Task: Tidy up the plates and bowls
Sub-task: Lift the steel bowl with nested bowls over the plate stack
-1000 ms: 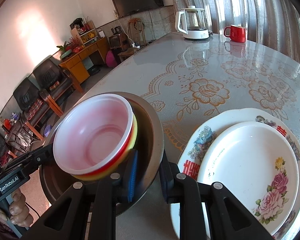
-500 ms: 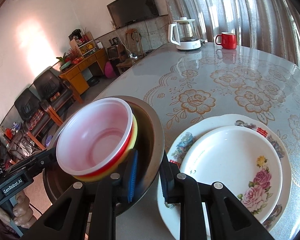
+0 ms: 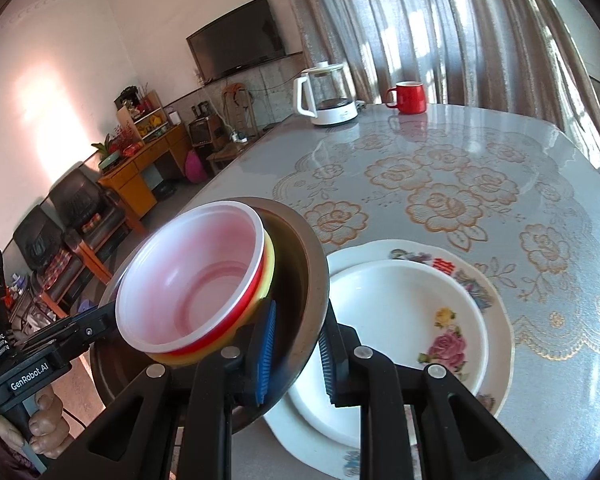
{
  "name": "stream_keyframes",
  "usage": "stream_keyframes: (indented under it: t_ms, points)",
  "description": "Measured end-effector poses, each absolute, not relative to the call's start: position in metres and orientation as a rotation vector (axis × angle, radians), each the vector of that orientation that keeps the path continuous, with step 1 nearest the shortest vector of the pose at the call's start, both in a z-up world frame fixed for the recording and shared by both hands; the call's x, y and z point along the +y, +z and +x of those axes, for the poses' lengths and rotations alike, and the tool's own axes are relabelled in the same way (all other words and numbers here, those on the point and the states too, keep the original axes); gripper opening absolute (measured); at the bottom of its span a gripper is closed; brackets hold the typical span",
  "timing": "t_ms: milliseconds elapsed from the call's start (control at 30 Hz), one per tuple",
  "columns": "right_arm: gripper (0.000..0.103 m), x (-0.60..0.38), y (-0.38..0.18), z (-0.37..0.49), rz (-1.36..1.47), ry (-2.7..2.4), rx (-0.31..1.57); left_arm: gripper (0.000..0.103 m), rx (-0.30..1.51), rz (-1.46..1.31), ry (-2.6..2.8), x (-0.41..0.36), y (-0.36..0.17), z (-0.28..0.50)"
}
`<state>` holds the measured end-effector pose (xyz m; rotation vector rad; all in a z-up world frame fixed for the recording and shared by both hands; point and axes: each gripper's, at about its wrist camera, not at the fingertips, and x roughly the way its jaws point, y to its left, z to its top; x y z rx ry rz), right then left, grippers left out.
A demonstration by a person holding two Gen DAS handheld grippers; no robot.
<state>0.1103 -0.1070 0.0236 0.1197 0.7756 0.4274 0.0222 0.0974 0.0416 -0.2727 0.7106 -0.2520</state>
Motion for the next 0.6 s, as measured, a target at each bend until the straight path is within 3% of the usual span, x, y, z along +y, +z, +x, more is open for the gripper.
stream_keyframes:
  t_ms: [600]
  points:
    - [0.020,-0.181,0.021,0.102,0.214,0.250,0.778,0.024,0.796,-0.217,-0.397,0.025,0.034,0.056]
